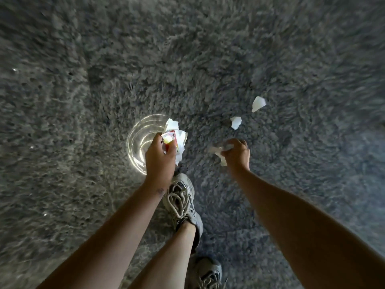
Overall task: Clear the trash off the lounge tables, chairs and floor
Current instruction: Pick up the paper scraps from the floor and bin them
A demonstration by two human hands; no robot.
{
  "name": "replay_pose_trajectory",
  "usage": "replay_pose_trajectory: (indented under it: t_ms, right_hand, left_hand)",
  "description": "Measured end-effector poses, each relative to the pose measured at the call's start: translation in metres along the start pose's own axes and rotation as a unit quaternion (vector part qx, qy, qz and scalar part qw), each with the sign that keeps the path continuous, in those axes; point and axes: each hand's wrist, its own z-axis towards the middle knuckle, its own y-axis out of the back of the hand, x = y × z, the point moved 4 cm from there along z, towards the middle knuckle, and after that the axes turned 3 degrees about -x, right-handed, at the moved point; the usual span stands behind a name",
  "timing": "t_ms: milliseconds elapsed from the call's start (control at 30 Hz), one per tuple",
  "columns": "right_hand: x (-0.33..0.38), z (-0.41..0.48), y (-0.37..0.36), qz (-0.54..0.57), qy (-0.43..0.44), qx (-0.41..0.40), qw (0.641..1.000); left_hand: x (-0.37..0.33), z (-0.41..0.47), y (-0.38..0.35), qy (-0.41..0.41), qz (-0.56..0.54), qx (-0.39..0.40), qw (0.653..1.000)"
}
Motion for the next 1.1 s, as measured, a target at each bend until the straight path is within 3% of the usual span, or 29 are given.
replay_pose_trajectory:
  t_ms: [267,700,800,900,1000,1100]
  right_hand:
    - [0.018,0.044,0.063,0.020,-0.086,-0.063,0.994]
    - [-0.007,0.130,-0.010,-0.038,-0.115,-0.019,0.992]
    - [-0.008,0.131,-0.007,0.005,-0.087,-0.003,0.996]
    - [-0.008,0.141,0.023,0.089,-0.066,-0.068,0.991]
    - [-0.015,0.169,0.059,0.152,-0.098,-0.160,0.970]
    - [-0.026,0.193,0.066,0.129,-0.157,-0.143,0.969]
  left_hand:
    - [-0.055,0.009,-0.022,-0.040,-0.018,0.042,0.998]
    - [-0.028,0.048,-0.088,-0.037,0.004,0.035,0.999]
    - [-0.031,0.052,-0.095,-0.011,0.004,0.034,0.999]
    - [-0.043,0.056,-0.106,-0.004,0.003,0.023,1.000]
    - [-0.058,0.063,-0.120,-0.009,0.004,0.027,1.000]
    - [-0.067,0.074,-0.132,-0.009,0.008,0.026,1.000]
